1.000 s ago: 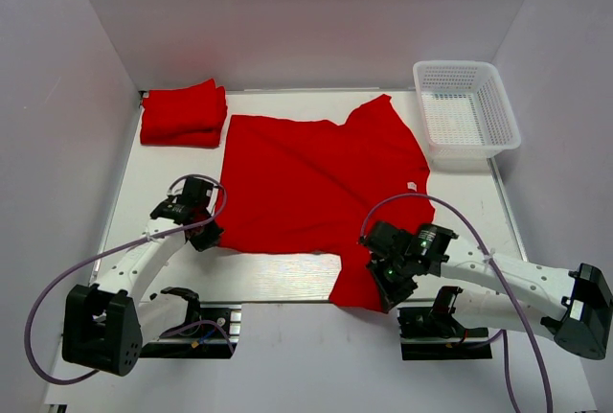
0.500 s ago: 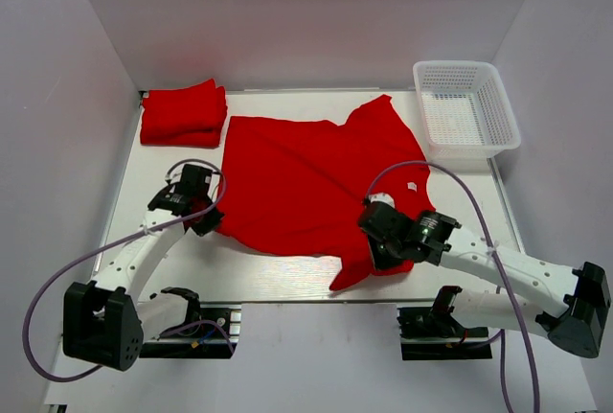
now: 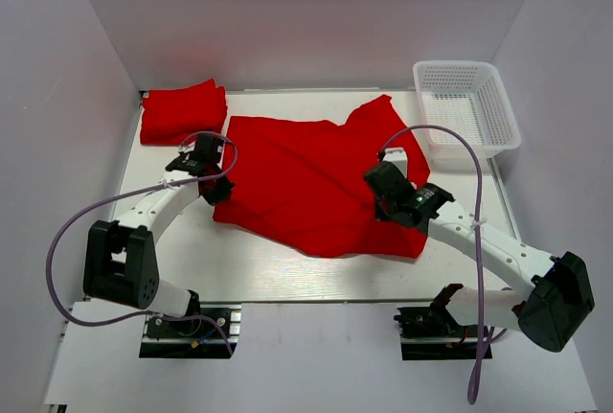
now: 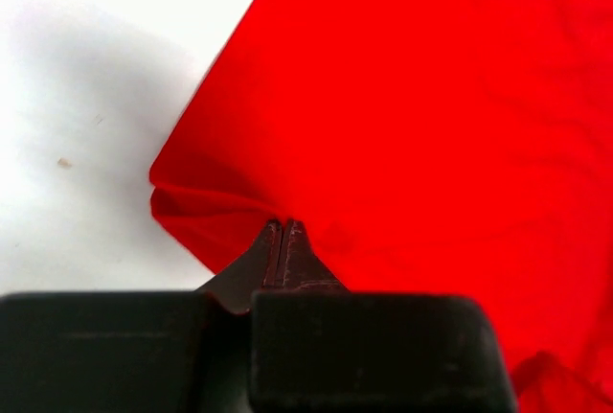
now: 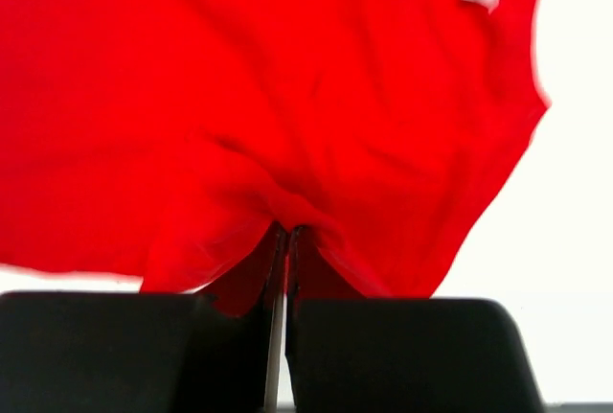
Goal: Fold and stack the t-shirts
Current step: Fold the flattened tshirt in 1/3 of the way
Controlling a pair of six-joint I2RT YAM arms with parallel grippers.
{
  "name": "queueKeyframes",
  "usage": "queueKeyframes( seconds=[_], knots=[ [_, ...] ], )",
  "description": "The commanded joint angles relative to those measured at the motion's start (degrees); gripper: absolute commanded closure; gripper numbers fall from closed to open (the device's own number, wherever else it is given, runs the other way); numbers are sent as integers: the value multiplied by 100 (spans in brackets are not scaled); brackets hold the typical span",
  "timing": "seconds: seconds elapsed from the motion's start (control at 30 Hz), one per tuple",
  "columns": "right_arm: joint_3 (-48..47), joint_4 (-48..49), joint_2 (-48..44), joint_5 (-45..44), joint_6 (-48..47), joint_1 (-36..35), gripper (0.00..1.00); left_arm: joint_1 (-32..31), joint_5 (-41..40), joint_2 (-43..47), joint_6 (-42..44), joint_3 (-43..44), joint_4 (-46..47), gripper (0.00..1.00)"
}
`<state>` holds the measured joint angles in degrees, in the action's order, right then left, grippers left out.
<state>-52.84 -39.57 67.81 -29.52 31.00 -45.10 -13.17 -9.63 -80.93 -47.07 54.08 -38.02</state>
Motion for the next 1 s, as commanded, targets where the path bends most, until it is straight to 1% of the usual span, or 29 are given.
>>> queueKeyframes(
  seconds=[0.0,0.13,0.17,0.23,0.27,0.4,0.5,0.63,0.73,0.9,0.93,0.97],
  knots=[
    [-306,652,-22,-265,-646,308,100,42,-83,-186,-66,427,102,100],
    [-437,1134,83,24,-1201,607,100,42,-328,-318,-66,769,49,100],
    [-429,1197,92,69,-1507,651,100,42,-390,-319,-66,770,49,100],
    [-455,1337,110,182,-1553,783,100,42,-539,-319,-66,849,-4,100],
    [-490,1416,127,218,-1745,818,100,42,-601,-319,-66,910,-4,100],
    [-631,1583,197,306,-2018,1029,100,42,-768,-371,-66,1043,49,100],
    [-710,1715,294,464,-2229,1231,100,42,-874,-556,-66,1349,49,100],
    [-772,1830,434,508,-2458,1425,100,95,-953,-749,-66,1464,-4,100],
    [-807,2014,522,745,-2774,1574,100,95,-1059,-802,-4,1517,180,100],
    [-763,2322,558,983,-3012,1811,100,95,-1059,-968,49,1579,242,100],
    [-754,2514,523,1009,-3073,1855,100,95,-1128,-969,49,1579,295,100],
    [-658,2568,523,1236,-3318,1873,100,95,-1129,-1021,49,1631,295,100]
  ],
)
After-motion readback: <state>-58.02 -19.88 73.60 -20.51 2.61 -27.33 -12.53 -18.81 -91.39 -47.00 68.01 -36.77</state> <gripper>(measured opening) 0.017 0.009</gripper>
